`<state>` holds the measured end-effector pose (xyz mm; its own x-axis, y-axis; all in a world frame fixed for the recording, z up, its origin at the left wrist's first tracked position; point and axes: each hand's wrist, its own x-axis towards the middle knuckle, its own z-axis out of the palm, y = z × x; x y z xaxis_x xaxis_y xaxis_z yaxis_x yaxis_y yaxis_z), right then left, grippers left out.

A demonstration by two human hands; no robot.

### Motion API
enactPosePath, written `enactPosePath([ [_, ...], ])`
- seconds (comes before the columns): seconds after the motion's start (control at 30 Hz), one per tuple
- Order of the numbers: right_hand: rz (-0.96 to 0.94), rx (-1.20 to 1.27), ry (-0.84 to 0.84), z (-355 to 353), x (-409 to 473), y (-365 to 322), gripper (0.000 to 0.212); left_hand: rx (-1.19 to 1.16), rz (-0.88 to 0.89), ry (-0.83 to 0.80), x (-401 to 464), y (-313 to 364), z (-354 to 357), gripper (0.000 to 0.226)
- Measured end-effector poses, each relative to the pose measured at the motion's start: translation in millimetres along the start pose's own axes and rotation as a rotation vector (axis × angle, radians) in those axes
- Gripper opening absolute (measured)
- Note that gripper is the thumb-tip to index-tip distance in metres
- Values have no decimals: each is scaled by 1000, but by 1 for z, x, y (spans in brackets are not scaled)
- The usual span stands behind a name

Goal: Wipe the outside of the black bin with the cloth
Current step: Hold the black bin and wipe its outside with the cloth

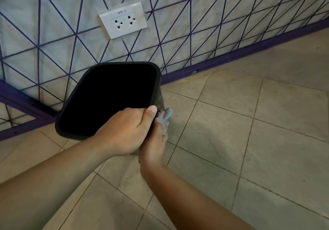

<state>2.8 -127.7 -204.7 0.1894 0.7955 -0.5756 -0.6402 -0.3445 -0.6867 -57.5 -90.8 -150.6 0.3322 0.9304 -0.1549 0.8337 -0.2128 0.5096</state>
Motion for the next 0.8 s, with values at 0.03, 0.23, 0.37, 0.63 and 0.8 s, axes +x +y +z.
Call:
enactPosePath([
  [0.03,33,10,27,-2,7,-1,52,12,1,8,1,-1,0,56],
  [0.23,62,32,-28,6,-1,3,72,-31,45,-36,0,1,-1,45],
  [0.37,46,0,6,-2,13,3,54,-9,27,-9,2,0,-1,46],
  [0.63,-15,-43,-37,-3,8,2,56,-29,25,-29,5,-5,-2,53],
  [0.8,19,-44,-75,6,0,4,84,-92,34,-69,3,-3,-3,48],
])
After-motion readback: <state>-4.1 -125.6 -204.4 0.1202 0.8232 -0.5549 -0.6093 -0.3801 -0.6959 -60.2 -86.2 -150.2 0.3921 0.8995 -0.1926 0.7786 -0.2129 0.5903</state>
